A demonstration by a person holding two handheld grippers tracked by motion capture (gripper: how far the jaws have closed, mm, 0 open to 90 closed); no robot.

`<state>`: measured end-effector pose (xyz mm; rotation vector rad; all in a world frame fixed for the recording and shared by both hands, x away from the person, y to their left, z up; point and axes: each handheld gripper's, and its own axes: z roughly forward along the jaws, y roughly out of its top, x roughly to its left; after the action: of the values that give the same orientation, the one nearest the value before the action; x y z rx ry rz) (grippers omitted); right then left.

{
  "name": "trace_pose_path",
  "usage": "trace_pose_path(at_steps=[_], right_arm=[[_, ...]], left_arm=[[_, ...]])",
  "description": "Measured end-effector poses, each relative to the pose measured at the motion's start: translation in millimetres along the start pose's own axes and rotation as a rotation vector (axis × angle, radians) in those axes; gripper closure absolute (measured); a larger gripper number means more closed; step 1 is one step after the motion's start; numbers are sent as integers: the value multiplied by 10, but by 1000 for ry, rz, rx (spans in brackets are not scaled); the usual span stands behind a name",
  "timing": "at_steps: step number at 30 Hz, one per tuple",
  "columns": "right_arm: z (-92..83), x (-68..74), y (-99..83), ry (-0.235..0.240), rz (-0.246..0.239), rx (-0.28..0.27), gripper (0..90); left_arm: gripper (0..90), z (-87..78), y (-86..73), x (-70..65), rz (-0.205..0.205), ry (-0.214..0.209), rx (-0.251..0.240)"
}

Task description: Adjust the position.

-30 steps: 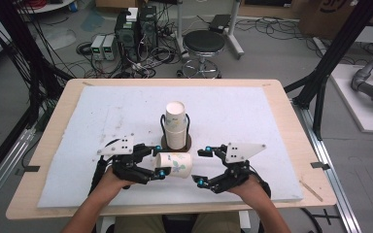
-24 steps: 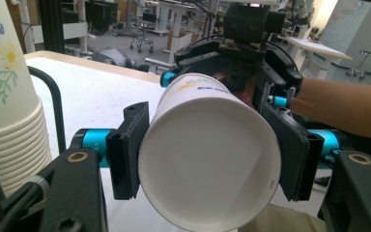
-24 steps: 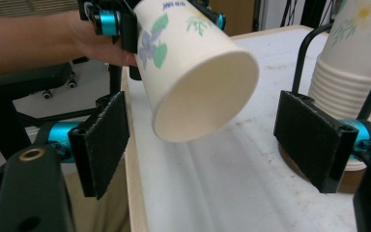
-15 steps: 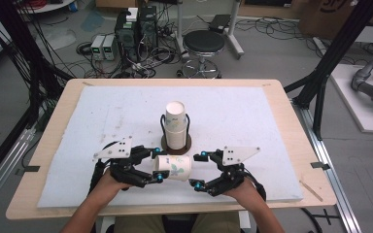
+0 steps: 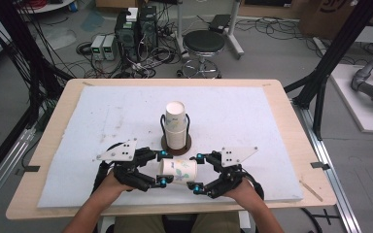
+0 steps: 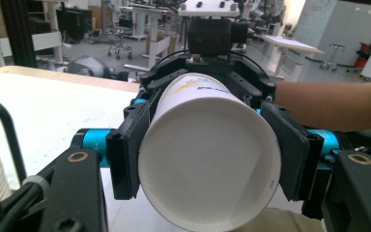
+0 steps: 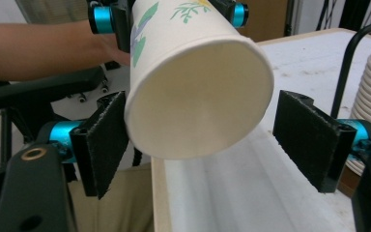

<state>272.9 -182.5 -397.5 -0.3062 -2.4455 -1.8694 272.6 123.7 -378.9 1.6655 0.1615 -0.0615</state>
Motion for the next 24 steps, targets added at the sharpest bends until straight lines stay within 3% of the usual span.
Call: trace_pose_path(at_steps=[2,9,16,17,20,24], right_arm=[[2,-5,-9,23,-9,-10,268],[-4,1,-17,24,-29,-25,336],[-34,-5,-10,24,-27,-20,370],[-36,-6,-7,23,-27,-14,370],[-63,-10,20,6,-26,16,370],[-103,-10,66,-21,-27,68,369]], left_arm=[[373,6,-3,0,5,-2,0],[371,-1,-29,3,-7,3,-15],[368,16,-39,-17,-11,17,21],[359,24,-41,-22,-23,39,32],[128,38,-34,-16,-84,110,74],[128,7,6,-22,-71,144,130]])
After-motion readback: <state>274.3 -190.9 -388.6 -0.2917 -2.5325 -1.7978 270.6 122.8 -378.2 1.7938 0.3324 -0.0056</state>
